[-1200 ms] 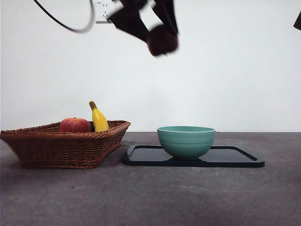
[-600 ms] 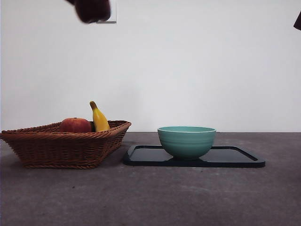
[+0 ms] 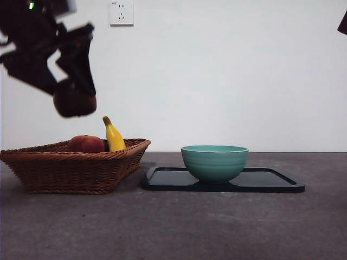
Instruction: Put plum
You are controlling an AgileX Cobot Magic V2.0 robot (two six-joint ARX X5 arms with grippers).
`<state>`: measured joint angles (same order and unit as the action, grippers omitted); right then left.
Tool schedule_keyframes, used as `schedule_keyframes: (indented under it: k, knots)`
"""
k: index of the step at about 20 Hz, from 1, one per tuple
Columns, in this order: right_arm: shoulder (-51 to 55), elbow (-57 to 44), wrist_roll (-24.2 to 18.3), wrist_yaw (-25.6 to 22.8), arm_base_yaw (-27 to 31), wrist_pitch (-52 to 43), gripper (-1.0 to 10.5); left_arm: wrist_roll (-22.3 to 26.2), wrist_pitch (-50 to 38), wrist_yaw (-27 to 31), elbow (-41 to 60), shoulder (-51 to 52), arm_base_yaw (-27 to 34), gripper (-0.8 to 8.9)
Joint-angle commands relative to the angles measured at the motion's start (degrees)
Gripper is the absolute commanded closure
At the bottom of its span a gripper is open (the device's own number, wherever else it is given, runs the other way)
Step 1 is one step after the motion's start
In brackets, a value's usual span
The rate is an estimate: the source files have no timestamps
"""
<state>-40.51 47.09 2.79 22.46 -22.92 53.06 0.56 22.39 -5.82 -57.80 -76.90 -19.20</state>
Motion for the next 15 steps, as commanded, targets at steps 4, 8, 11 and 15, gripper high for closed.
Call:
schedule_keyframes:
  k: [4,8,11,15]
  knots:
    - [-0.20,0.46,-0.66,0.00,-0.37,-0.59,7.7,3.34,-9.16,1.79,5.05,-3.61,1.68,5.44]
    - [-0.20,0.46,-0.63,0.00,-0.37,-0.66,7.7,3.52,-12.44,1.77,5.05,-9.11,1.90,5.44]
    - [-0.20,0.46,-0.63,0.00,-0.37,-0.63,7.7,3.52,-15.28,1.77,5.05,-11.89,1.97,5.44]
    - [-0.20,0.46,-0.63,0.00,-0.37,-0.66,7.7,3.52,-17.64,1.77,5.05,-14.29,1.99,5.43]
